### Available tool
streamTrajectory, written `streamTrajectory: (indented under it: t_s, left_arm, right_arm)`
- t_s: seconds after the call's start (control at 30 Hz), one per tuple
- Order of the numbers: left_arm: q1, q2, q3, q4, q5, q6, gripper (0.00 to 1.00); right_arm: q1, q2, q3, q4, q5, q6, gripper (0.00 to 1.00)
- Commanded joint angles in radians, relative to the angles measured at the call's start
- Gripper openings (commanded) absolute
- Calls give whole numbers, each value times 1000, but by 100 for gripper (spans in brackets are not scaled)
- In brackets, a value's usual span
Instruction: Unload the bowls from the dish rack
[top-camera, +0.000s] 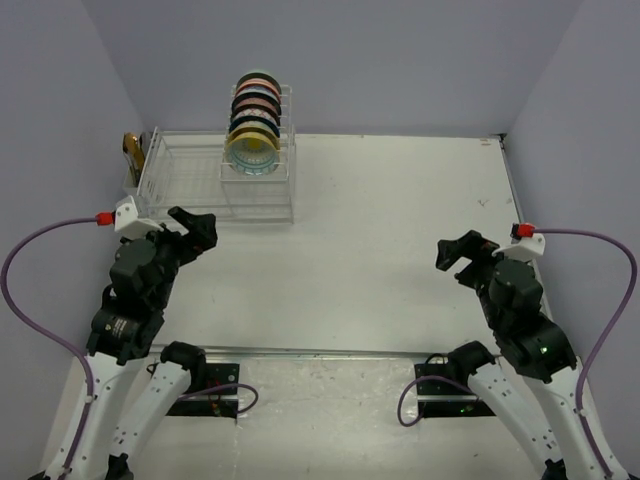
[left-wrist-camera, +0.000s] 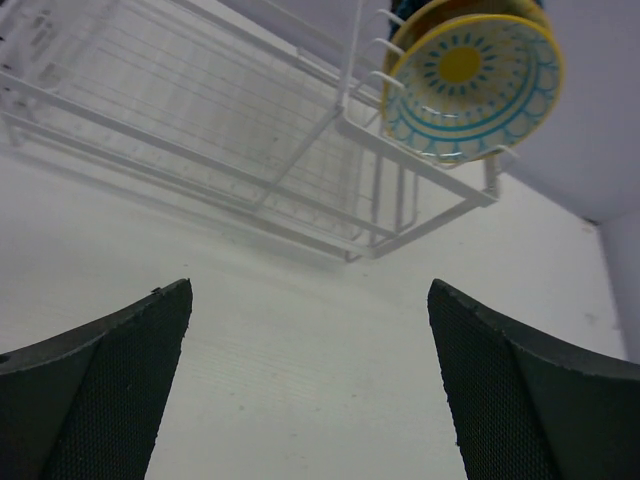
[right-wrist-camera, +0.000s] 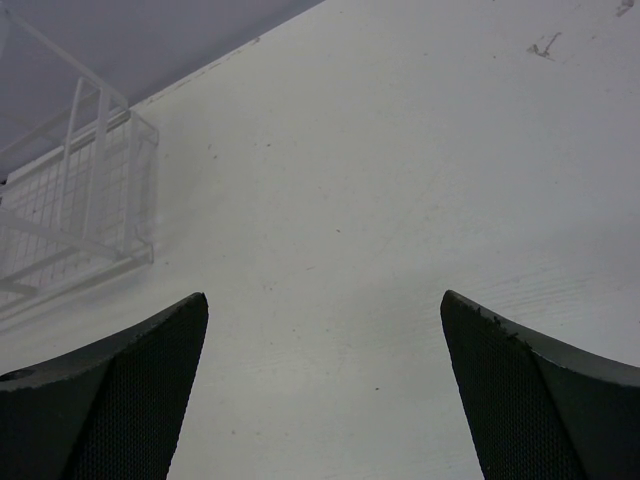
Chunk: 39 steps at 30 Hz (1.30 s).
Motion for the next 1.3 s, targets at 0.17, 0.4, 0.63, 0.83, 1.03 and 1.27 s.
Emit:
streamTrajectory:
  t_s: [0.17,0.4,0.63,0.83,1.03,1.27]
  left_arm:
    - [2,77,-39,247,380,-450,100]
    - [2,196,-99,467,460,-726,100]
    - [0,288,-15,544,335,-847,100]
    - [0,392,58,548,183,-867,100]
    - [-1,539,159,600,163,-903,92]
    - [-4,661,268,614,104,-895,79]
  right_arm:
    - [2,-18,-4,80,-102,58,99]
    - [3,-27,-21,100,-140,84,99]
    - [3,-33,-36,112,-177,101,99]
    - [3,-37,-48,128,-195,116,99]
    - [3,-34,-48,131,-177,115,99]
    - [3,-30,-48,134,-186,108,99]
